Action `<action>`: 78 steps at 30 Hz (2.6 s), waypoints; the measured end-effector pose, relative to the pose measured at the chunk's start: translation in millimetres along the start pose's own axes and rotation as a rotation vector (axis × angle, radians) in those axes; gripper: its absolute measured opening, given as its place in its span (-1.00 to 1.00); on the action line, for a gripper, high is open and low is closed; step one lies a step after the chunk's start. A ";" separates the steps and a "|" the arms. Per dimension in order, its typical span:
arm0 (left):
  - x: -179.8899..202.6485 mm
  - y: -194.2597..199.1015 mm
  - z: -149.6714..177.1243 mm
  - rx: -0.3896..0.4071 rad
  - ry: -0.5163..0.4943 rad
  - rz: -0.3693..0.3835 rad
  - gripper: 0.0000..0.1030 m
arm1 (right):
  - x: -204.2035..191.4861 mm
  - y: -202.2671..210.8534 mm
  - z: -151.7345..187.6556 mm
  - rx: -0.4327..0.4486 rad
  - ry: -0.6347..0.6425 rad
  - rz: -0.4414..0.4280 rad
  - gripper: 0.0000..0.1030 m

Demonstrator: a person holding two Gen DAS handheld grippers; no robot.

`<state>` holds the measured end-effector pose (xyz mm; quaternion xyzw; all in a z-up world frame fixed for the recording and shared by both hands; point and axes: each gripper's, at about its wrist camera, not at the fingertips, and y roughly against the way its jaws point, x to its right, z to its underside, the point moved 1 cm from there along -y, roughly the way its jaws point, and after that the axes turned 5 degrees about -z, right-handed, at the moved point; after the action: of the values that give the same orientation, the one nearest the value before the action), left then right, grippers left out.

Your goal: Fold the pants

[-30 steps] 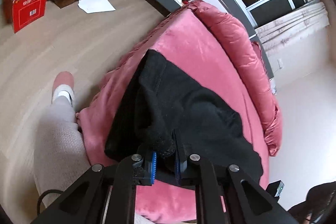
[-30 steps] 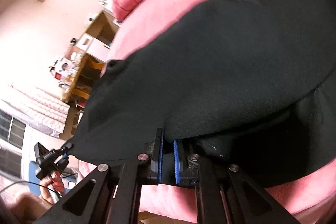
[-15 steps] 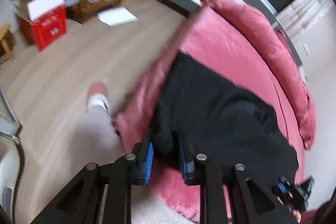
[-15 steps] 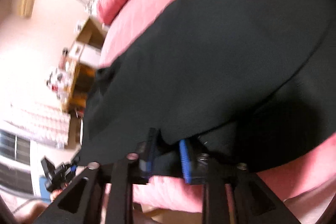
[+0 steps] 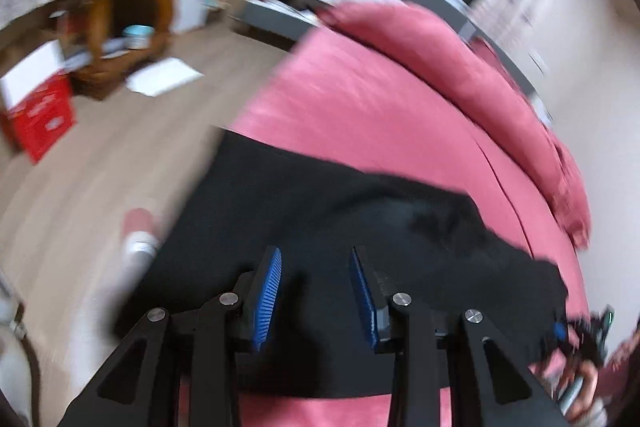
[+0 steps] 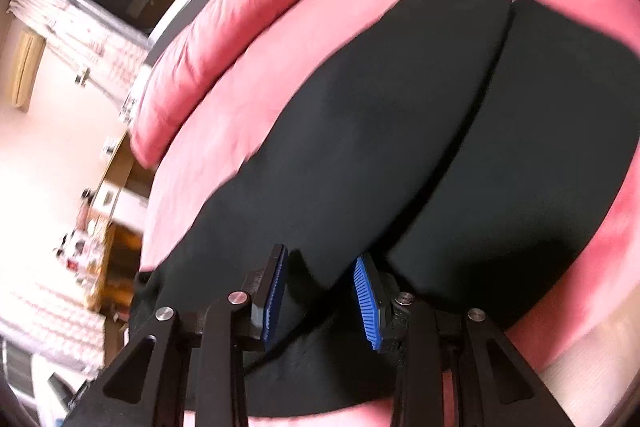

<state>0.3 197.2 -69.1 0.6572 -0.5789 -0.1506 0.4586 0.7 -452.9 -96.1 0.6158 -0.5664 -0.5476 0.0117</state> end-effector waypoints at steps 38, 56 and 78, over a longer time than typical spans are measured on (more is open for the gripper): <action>57.9 -44.7 43.0 -0.040 -0.142 0.156 -0.31 | 100.2 67.0 -21.2 0.206 -0.276 0.159 -0.60; 125.8 -58.0 75.7 -0.161 -0.447 0.233 -0.31 | -48.4 -30.4 69.0 -0.271 0.108 -0.028 -0.76; 90.3 -49.9 21.6 -0.084 -0.260 0.143 -0.31 | -88.9 85.7 38.2 0.137 0.396 0.265 -0.49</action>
<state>41.4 102.2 -89.4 0.5695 -0.6720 -0.2253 0.4163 -62.8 -397.3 1.8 0.6310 -0.6646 -0.3701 0.1522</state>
